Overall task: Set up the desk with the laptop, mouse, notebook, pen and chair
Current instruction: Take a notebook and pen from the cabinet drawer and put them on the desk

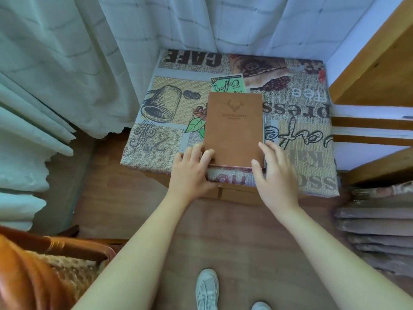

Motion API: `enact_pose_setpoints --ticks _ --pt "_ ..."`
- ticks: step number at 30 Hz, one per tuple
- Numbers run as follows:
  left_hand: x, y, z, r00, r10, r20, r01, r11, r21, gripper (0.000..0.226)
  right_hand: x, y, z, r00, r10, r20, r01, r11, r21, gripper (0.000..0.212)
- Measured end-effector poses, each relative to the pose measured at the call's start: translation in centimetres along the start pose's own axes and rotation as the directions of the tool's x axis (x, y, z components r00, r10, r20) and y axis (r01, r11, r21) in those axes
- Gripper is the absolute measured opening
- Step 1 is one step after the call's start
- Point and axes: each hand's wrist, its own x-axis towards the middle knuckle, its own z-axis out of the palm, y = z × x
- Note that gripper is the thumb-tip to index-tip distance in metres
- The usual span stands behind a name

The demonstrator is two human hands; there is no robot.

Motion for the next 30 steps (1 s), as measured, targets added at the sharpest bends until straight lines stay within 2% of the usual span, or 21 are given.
enact_pose_setpoints --ticks 3,6,8,10,12,14,16,20,23,27,30 --pt "1.0 -0.5 -1.9 0.994 -0.084 0.072 0.087 0.996 -0.033 0.082 2.3 0.5 -0.8 0.981 0.192 0.005 -0.192 0.978 0.079 0.039" --pt "3.0 -0.2 -2.7 0.918 -0.355 0.179 0.386 0.904 -0.186 0.08 4.9 0.4 -0.8 0.93 0.357 0.087 -0.367 0.917 0.154 0.045" --pt "4.7 -0.1 -2.6 0.831 -0.448 0.329 0.55 0.752 -0.365 0.084 6.3 0.1 -0.7 0.909 0.395 0.133 -0.412 0.899 0.149 0.049" --pt "6.3 0.3 -2.4 0.768 -0.419 0.485 0.637 0.583 -0.505 0.095 7.5 -0.5 -0.6 0.891 0.421 0.169 -0.445 0.884 0.146 0.05" --pt "7.6 0.7 -2.4 0.71 -0.395 0.583 0.701 0.315 -0.64 0.105 8.4 -0.7 -0.4 0.872 0.449 0.195 -0.477 0.868 0.136 0.049" --pt "8.6 0.6 -2.6 0.637 -0.419 0.648 0.73 0.056 -0.681 0.103 9.1 -0.8 -0.4 0.84 0.496 0.219 -0.529 0.838 0.135 0.045" --pt "9.7 -0.1 -2.8 0.58 -0.436 0.689 0.741 -0.069 -0.668 0.095 9.6 -0.7 -0.5 0.79 0.564 0.239 -0.609 0.766 0.207 0.041" --pt "10.6 -1.2 -3.1 0.57 -0.363 0.737 0.725 -0.201 -0.659 0.073 10.4 -1.0 -1.2 0.718 0.634 0.287 -0.694 0.619 0.367 0.044" --pt "10.6 -1.3 -3.3 0.59 -0.309 0.746 0.706 -0.25 -0.662 0.064 10.6 -1.1 -1.2 0.691 0.639 0.338 -0.716 0.54 0.442 0.043" --pt "10.0 -2.0 -3.2 0.593 -0.189 0.783 0.731 -0.28 -0.622 0.063 10.5 -1.0 -0.7 0.68 0.657 0.326 -0.72 0.516 0.463 0.037" --pt "9.4 -2.3 -3.2 0.621 -0.118 0.775 0.722 -0.298 -0.624 0.063 10.3 -1.0 -0.9 0.679 0.659 0.323 -0.72 0.512 0.468 0.03"
